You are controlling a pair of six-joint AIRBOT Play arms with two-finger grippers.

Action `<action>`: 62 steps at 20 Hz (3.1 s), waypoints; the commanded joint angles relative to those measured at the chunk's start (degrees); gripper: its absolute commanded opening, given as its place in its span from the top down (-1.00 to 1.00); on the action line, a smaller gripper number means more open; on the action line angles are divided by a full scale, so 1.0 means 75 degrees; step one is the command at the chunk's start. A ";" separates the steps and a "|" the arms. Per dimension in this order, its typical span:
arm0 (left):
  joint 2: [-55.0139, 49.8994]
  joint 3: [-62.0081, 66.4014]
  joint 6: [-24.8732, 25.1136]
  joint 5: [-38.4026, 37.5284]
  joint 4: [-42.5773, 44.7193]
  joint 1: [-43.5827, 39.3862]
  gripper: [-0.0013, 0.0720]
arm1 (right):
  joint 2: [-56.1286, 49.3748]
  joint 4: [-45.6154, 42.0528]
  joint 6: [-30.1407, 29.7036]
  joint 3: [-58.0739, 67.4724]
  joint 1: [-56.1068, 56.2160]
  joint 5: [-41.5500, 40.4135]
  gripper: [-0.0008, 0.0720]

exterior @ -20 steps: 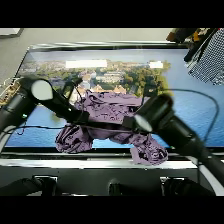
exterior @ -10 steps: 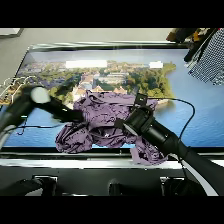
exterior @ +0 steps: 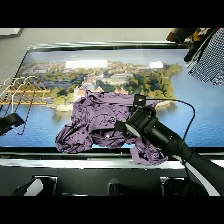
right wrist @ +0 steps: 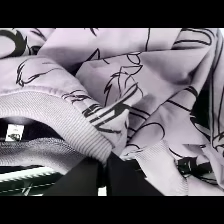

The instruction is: Fold the clothes and pants, and hang the long-sleeved shirts on hangers.

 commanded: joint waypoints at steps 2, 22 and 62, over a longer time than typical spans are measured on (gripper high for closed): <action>-0.1003 0.0254 0.0490 0.0589 -0.0472 0.1708 -0.77 | 0.0009 0.0096 -0.0189 -0.0003 0.0006 0.0216 0.85; -0.4637 0.1241 0.2897 0.1195 -0.0178 0.1151 -0.63 | 0.0009 0.0096 -0.0096 -0.0003 0.0006 0.0685 0.84; 0.3316 -0.0737 0.3622 -0.1740 -0.1903 -0.6647 0.88 | -0.0058 0.0414 -0.1751 -0.0012 -0.2430 0.0233 0.85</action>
